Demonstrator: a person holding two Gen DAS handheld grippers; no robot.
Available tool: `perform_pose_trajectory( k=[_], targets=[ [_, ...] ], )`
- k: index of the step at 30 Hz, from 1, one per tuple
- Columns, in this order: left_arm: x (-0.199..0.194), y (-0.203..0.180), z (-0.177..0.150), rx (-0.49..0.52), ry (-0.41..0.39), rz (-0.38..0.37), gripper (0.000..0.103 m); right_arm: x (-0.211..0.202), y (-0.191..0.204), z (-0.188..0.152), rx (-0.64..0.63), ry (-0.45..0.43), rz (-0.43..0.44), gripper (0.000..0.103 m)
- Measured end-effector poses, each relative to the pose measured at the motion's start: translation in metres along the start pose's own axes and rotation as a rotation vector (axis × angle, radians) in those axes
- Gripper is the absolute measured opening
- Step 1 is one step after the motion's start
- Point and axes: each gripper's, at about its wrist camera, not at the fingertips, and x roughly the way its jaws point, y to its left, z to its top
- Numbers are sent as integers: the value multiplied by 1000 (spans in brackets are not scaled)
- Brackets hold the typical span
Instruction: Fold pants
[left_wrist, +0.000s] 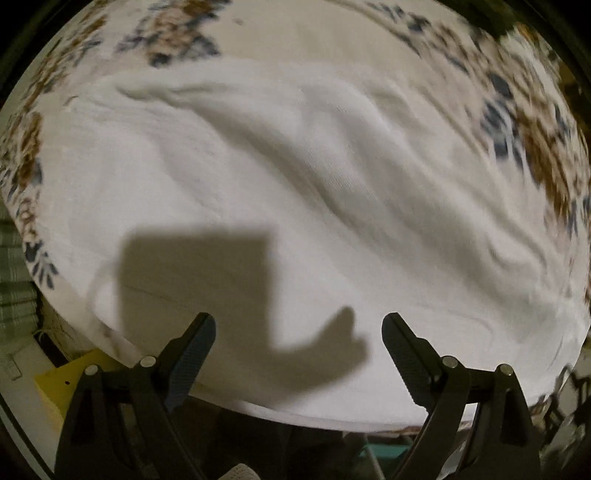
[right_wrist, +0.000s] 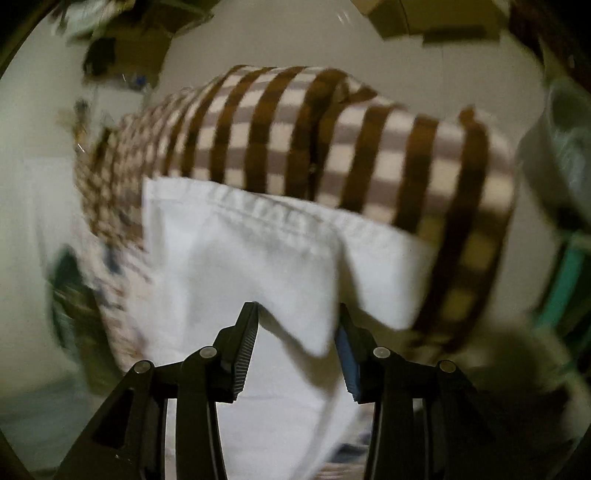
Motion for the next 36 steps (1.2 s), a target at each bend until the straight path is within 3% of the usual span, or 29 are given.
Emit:
perform_pose_trajectory(
  k=[3, 4, 5, 11, 16, 19, 21, 22, 25, 28, 32, 34, 36],
  targets=[
    [8, -4, -7, 24, 23, 5, 92, -9, -8, -4, 49, -70, 87, 39],
    [9, -6, -9, 31, 27, 7, 92, -17, -9, -6, 39, -123, 79, 10],
    [9, -8, -10, 37, 30, 9, 92, -23, -7, -7, 16, -154, 44, 4],
    [-3, -17, -27, 114, 5, 10, 92, -60, 10, -20, -115, -217, -28, 4],
    [10, -27, -33, 149, 11, 44, 92, -37, 3, -14, -177, -165, -212, 4],
    [29, -23, -42, 152, 71, 75, 92, -12, -8, -2, -170, -105, -324, 10],
    [28, -19, -46, 136, 91, 65, 92, -15, 0, -1, -180, -86, -355, 19],
    [25, -19, -46, 127, 98, 52, 92, -20, 8, -4, -198, -92, -403, 32],
    [3, -29, -47, 136, 79, 9, 92, -38, 46, -32, -316, -123, -479, 34],
    [-19, -51, -40, 178, 30, -15, 92, -31, 86, -74, -389, -12, -429, 40],
    [-29, -77, -23, 218, -37, -3, 92, 26, 133, -128, -399, 220, -306, 40],
    [-23, -85, -16, 229, -46, 18, 92, 57, 151, -144, -368, 265, -278, 40],
    [-16, -89, -5, 242, -32, 43, 92, 88, 161, -153, -331, 285, -308, 40]
  ],
)
